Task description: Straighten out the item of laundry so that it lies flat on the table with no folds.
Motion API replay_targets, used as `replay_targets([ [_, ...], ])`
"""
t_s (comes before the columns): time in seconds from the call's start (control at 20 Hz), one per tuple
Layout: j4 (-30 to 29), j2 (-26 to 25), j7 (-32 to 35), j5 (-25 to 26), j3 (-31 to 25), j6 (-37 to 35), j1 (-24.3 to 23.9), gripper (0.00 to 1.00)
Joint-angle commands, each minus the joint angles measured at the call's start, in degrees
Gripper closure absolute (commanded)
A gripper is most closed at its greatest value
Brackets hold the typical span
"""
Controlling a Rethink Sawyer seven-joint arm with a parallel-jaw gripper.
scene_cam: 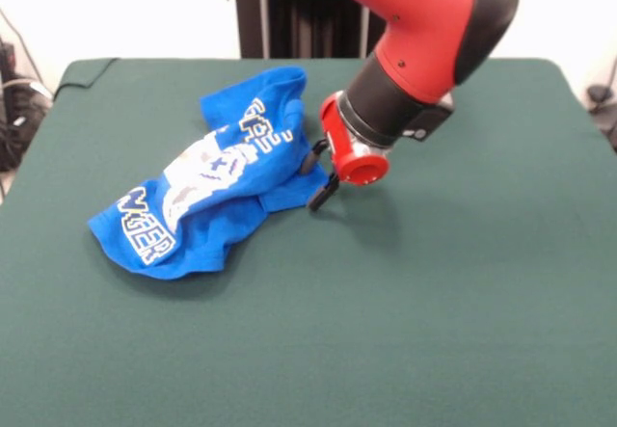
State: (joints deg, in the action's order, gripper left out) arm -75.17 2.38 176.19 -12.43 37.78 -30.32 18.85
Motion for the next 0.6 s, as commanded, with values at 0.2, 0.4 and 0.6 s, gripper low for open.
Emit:
replay_targets([
  [0.2,-0.06,-3.89,1.61,0.94,-7.43,-0.25,-0.92,0.0],
  [0.4,-0.51,-4.85,1.79,0.15,-10.42,4.85,-2.34,0.0],
  [0.6,-0.91,-5.16,1.63,0.08,-12.06,7.72,-3.35,0.0],
])
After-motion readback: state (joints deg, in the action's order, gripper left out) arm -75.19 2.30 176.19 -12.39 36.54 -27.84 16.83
